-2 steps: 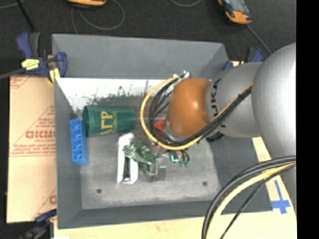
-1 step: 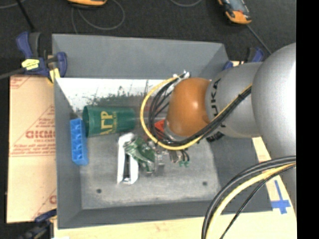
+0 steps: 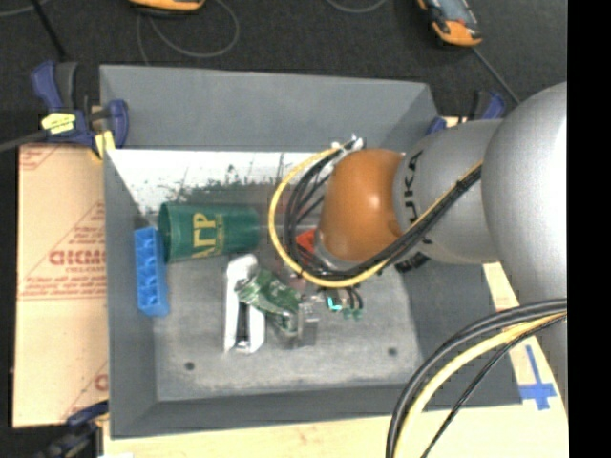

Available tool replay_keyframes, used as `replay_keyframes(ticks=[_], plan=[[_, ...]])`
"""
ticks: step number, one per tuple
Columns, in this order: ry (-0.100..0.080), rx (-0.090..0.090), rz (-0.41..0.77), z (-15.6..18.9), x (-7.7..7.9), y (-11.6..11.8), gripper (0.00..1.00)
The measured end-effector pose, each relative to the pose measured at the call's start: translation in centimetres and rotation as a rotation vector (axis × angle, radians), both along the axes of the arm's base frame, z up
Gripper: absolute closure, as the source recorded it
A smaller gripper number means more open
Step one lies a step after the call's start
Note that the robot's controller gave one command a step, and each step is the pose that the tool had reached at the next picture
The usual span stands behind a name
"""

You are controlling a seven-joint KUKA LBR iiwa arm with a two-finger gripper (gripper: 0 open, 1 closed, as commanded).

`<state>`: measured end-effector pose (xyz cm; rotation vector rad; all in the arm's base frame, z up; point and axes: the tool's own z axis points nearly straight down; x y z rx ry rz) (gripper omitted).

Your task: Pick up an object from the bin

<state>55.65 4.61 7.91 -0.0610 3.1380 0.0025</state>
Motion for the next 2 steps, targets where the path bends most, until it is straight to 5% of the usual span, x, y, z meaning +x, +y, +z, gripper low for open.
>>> replay_keyframes(ticks=[1, 2], plan=[[0.000, 0.000, -0.001, 0.01, 0.01, -0.03, 1.00], [0.000, 0.000, -0.001, 0.01, 0.00, -0.03, 1.00]])
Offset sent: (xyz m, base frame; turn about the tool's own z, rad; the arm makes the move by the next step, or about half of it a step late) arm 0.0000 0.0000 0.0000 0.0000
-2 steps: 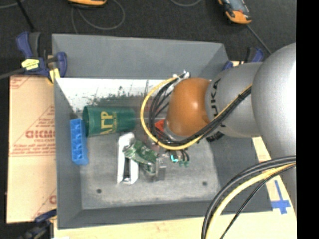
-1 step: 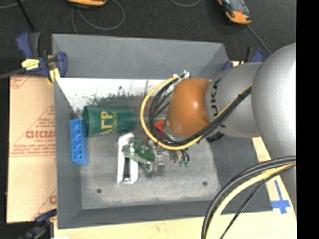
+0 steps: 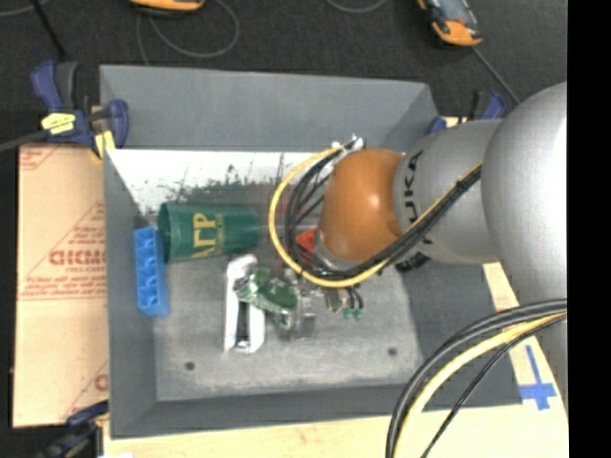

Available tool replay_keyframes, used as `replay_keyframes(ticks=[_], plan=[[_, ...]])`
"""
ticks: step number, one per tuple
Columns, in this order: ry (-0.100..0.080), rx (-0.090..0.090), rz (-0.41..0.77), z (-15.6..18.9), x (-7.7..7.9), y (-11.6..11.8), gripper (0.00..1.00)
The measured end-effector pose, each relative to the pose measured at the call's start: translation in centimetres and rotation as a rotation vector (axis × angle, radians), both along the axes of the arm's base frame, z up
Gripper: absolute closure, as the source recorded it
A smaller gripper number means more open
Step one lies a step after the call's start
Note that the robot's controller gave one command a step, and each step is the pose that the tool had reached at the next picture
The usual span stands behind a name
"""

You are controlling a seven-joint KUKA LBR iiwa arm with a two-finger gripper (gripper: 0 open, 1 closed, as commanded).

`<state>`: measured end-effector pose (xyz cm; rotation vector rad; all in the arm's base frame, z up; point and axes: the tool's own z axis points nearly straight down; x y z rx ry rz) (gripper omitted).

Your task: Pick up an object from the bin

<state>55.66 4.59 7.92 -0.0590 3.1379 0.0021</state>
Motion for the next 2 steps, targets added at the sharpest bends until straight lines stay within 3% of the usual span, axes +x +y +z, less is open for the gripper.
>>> replay_keyframes(ticks=[1, 2], plan=[[0.007, -0.002, 0.021, 5.2, 0.4, -0.4, 1.00], [-0.002, -0.002, 0.025, 10.0, 0.7, -0.4, 1.00]])
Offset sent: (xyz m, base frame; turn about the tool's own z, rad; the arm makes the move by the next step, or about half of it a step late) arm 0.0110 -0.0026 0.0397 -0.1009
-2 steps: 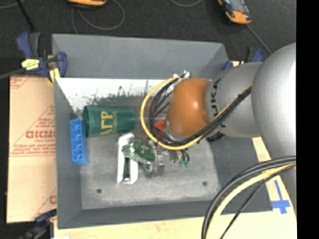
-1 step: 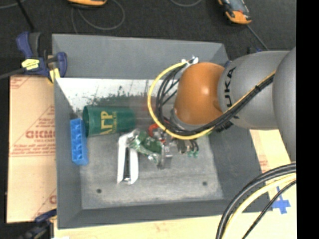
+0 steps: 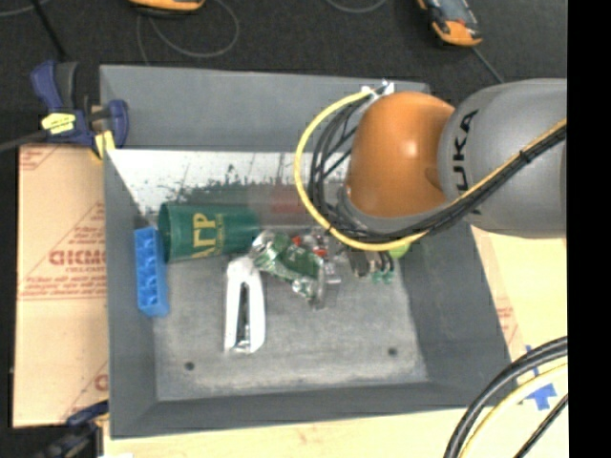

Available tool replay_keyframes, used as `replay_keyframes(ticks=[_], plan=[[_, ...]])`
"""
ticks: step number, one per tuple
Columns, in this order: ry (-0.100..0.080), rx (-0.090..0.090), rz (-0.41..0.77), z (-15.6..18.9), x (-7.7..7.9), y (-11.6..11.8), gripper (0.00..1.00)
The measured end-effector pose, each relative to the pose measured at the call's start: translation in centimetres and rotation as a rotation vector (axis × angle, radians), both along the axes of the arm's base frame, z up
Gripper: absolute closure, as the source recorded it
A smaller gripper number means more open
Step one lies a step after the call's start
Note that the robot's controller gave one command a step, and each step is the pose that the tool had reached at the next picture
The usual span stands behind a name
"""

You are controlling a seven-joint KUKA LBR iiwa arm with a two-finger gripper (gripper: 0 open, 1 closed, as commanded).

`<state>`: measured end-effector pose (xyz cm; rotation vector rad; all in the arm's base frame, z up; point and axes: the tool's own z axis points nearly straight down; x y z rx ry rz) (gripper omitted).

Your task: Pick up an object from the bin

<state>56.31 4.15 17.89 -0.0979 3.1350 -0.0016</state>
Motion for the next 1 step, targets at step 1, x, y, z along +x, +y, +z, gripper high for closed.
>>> replay_keyframes(ticks=[1], plan=[[0.007, 0.001, 0.038, 5.00, -0.19, -1.81, 1.00]])
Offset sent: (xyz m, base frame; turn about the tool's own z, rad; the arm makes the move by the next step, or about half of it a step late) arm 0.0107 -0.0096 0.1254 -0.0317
